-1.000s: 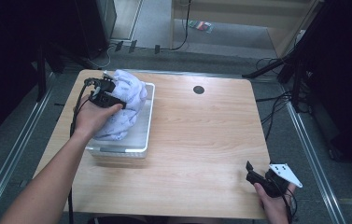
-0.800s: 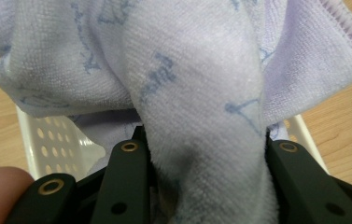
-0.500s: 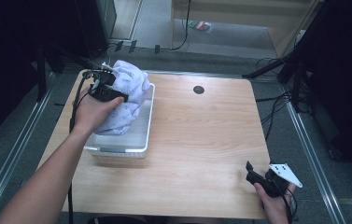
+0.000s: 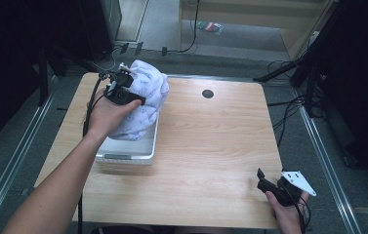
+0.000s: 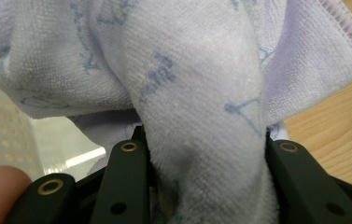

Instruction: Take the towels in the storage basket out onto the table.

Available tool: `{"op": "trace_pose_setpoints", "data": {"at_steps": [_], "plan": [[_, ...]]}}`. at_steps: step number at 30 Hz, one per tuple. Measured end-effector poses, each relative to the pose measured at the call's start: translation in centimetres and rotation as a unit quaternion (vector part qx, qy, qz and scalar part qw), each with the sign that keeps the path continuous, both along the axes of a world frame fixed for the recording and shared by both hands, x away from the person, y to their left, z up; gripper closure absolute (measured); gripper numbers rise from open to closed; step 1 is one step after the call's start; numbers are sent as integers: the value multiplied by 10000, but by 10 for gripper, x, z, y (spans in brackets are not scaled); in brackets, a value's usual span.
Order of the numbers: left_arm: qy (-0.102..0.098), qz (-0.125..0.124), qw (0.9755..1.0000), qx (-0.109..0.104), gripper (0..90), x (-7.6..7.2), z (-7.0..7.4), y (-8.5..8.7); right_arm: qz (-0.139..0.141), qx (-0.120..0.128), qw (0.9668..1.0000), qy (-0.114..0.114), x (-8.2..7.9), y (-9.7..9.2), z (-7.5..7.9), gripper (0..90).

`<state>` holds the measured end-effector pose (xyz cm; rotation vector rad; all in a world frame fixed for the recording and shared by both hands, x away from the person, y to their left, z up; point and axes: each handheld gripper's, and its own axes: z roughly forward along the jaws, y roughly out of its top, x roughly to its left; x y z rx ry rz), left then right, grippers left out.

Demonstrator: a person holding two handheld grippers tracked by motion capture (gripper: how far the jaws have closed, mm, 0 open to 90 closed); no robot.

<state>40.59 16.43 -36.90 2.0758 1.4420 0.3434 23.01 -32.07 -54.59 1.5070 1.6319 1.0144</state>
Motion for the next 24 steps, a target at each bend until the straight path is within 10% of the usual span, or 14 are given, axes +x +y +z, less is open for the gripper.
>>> {"op": "trace_pose_setpoints", "data": {"at_steps": [24], "plan": [[-18,-350,9993,-122,642,0,7,-55,24,-6,10000,-15,0,0,0,133]]}}
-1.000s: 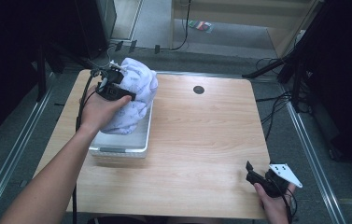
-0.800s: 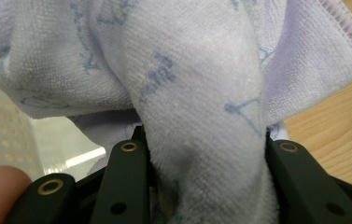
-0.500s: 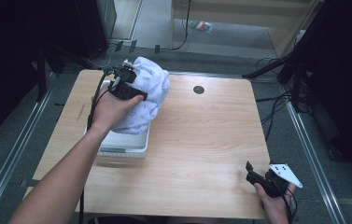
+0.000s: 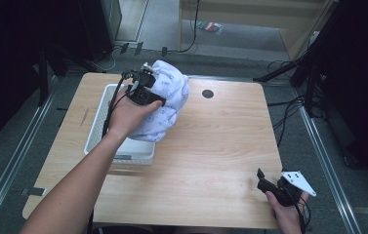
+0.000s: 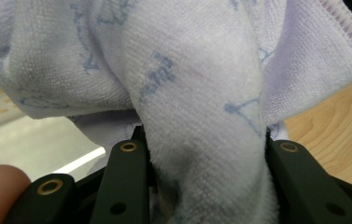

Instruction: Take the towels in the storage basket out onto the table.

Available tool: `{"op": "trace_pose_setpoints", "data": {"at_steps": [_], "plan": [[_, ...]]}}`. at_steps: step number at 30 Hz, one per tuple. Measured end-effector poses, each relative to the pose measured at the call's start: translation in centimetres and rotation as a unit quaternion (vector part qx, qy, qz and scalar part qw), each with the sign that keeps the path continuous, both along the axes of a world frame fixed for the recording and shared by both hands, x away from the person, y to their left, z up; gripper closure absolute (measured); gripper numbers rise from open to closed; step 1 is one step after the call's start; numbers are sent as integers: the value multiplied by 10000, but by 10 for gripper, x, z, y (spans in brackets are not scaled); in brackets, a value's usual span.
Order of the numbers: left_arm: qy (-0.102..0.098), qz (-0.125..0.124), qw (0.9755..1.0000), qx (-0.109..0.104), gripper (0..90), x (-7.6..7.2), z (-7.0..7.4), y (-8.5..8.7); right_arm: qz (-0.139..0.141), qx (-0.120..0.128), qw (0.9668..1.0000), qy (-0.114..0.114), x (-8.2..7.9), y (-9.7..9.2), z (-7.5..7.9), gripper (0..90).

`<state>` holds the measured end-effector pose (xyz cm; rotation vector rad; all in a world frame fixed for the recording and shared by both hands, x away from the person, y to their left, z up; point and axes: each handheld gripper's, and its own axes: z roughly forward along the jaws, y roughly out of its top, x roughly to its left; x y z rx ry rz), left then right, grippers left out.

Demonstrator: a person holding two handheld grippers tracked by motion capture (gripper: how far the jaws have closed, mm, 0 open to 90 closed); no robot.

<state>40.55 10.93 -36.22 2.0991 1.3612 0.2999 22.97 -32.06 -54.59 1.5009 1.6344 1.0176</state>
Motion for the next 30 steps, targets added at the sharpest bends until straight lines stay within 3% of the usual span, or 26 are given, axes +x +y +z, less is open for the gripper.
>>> {"op": "trace_pose_setpoints", "data": {"at_steps": [21,30], "plan": [[126,-333,9993,-140,639,2,-14,-60,5,41,10000,-15,0,0,0,133],[216,-455,9986,-157,636,4,-25,-77,17,32,10000,-22,0,0,0,133]]}}
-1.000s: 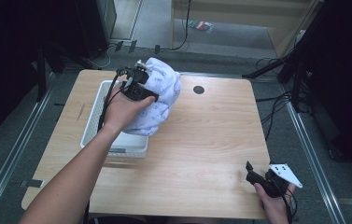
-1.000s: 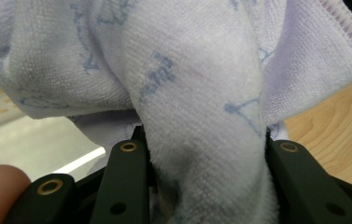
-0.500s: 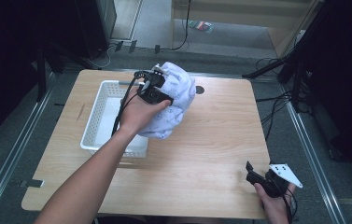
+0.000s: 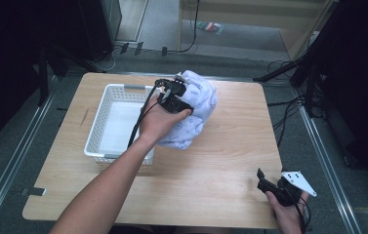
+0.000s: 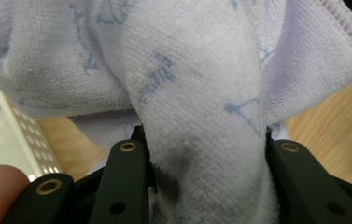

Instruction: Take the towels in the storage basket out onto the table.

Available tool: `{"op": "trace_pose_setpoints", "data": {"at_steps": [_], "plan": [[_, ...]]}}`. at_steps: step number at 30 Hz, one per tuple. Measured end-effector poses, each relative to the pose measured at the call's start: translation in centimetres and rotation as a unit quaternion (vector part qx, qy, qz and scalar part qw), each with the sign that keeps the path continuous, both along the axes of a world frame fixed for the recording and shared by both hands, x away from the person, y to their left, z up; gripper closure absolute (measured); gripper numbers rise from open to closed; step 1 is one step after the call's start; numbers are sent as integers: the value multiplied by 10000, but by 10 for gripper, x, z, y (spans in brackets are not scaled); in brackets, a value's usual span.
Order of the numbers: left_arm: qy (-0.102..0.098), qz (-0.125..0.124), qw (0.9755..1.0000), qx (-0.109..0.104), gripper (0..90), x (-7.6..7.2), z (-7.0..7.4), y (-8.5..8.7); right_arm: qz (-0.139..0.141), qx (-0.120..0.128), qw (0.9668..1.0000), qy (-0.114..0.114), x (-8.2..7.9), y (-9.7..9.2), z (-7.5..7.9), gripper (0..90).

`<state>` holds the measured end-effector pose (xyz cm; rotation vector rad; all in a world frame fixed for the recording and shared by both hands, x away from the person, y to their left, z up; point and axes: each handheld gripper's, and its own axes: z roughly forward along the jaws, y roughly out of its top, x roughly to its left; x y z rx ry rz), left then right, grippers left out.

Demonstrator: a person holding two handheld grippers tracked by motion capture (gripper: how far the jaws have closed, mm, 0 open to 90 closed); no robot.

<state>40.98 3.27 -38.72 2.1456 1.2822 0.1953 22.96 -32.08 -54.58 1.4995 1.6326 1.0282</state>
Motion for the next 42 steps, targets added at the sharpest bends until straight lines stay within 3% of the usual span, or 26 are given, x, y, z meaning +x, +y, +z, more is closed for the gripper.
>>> {"op": "trace_pose_setpoints", "data": {"at_steps": [8,13,18,29,34,39,40,41,42], "plan": [[119,-104,9999,-53,630,2,-20,-21,13,16,10000,-9,0,0,0,133],[134,-39,9998,-115,626,3,-31,-30,18,3,10000,-8,0,0,0,133],[168,-62,9998,-120,621,5,-42,-33,22,9,10000,-14,0,0,0,133],[318,176,9993,-33,601,8,-90,-39,29,10,10000,-11,0,0,0,133],[346,112,9993,-53,576,8,-101,-39,25,6,10000,-10,0,0,0,133],[328,43,9994,-69,461,8,-108,-40,29,7,10000,-6,0,0,0,133],[362,100,9992,-168,355,8,-106,-39,30,4,10000,-6,0,0,0,133],[379,166,9989,-209,355,8,-105,-39,30,4,10000,-6,0,0,0,133],[411,215,9986,-239,204,8,-100,-37,30,9,10000,-1,0,0,0,133]]}}
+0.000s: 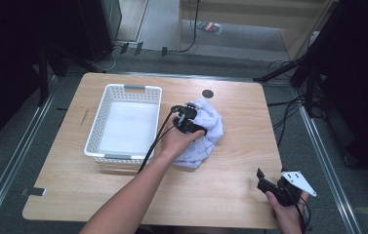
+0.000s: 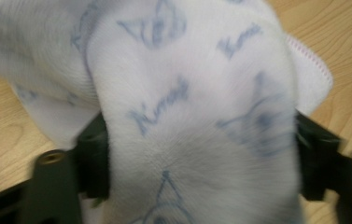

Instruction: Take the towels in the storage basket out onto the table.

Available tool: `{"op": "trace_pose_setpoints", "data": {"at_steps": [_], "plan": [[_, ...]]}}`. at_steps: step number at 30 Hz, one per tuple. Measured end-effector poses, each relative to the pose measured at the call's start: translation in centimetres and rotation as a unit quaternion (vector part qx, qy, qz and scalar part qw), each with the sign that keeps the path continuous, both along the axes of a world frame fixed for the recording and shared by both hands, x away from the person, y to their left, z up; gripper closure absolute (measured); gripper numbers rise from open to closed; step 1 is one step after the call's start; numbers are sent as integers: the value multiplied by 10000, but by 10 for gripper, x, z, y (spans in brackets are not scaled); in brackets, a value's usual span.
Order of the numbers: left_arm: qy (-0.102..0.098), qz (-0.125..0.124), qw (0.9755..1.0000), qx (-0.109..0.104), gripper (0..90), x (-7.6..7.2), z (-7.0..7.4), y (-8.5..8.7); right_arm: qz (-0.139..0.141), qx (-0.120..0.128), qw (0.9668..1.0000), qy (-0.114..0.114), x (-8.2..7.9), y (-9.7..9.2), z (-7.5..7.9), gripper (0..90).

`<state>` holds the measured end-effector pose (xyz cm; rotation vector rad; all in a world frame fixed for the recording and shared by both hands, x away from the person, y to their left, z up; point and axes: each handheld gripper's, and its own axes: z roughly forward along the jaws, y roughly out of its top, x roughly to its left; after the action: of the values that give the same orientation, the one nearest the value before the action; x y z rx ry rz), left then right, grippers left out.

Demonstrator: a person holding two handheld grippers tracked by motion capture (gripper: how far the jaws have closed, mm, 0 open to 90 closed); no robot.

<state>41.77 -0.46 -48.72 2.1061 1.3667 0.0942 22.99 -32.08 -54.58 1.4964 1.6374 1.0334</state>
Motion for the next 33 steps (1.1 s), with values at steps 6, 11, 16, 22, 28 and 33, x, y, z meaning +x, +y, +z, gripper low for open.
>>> {"op": "trace_pose_setpoints", "data": {"at_steps": [6,11,16,22,28,33], "plan": [[-17,-3,9999,-111,8,-1,12,4,-6,-6,10000,2,0,0,0,133],[-280,-19,9996,-87,0,-7,28,12,-22,-23,10000,18,0,1,0,133],[-404,-94,9987,-307,0,-11,40,21,-23,-29,10000,20,0,1,0,133],[-680,24,9971,-343,0,-16,56,38,-24,-38,10000,15,1,1,0,133],[-858,157,9958,-261,0,-19,65,56,-42,-42,10000,23,1,1,0,133],[-983,300,9943,-286,0,-22,70,71,-49,-47,10000,24,1,1,0,133]]}}
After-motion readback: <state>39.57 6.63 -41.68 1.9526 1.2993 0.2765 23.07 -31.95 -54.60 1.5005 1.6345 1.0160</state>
